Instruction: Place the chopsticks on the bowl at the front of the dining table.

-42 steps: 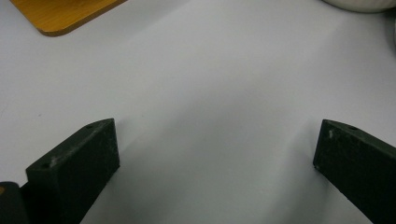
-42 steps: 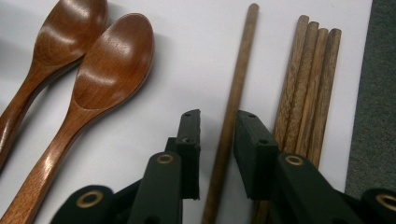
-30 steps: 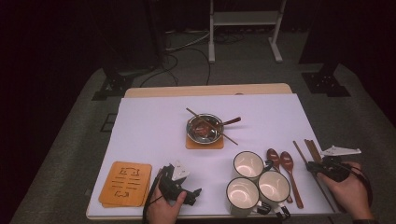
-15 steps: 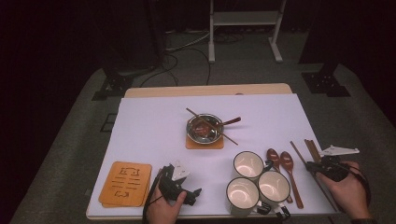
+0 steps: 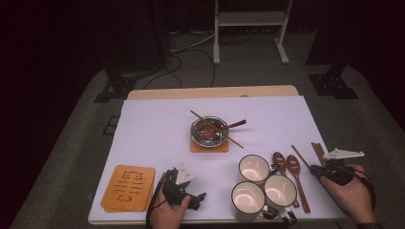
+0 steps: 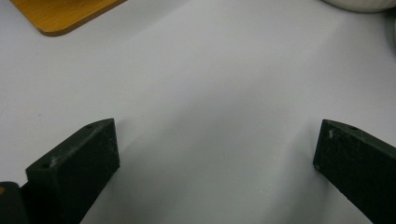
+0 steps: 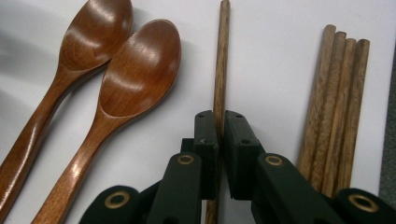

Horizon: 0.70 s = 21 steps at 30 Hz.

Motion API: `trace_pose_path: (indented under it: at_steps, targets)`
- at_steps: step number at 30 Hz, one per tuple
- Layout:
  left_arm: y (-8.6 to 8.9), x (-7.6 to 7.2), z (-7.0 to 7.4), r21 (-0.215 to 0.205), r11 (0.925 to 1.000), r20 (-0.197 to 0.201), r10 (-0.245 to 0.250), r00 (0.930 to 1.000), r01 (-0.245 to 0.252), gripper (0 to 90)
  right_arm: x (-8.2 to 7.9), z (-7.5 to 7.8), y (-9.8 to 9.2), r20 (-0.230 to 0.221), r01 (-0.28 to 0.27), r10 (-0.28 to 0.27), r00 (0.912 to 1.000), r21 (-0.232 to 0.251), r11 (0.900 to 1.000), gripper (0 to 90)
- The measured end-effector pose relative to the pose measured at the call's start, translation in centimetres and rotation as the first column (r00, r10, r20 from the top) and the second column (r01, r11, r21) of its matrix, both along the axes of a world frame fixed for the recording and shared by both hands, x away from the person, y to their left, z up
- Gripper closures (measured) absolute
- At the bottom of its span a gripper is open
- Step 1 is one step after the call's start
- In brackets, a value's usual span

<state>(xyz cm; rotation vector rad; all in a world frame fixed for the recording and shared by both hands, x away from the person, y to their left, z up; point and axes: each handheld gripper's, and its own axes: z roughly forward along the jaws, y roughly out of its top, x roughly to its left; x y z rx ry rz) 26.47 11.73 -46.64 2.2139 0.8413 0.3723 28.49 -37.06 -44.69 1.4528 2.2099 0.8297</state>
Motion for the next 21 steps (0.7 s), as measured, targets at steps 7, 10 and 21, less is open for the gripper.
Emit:
trace_pose_path:
  at_steps: [7, 10, 21]
  targets:
    - [0.00, 0.00, 0.00, 0.001, 1.0000, 0.000, -0.001, 1.0000, 0.001, 0.0, 0.08, -0.01, 0.45, 0.000, -0.012, 0.012, 0.9999, -0.001, 1.000, 83.6]
    - [0.00, -0.01, 0.00, 0.001, 1.0000, 0.000, 0.000, 1.0000, 0.000, 0.0, 0.09, -0.01, 0.59, 0.000, -0.013, 0.013, 0.9999, 0.000, 1.000, 83.7]
    - [0.00, -0.01, 0.00, 0.000, 1.0000, 0.001, 0.000, 1.0000, 0.000, 0.0, 0.30, -0.04, 1.02, 0.003, -0.021, 0.021, 0.9998, 0.000, 1.000, 84.1]
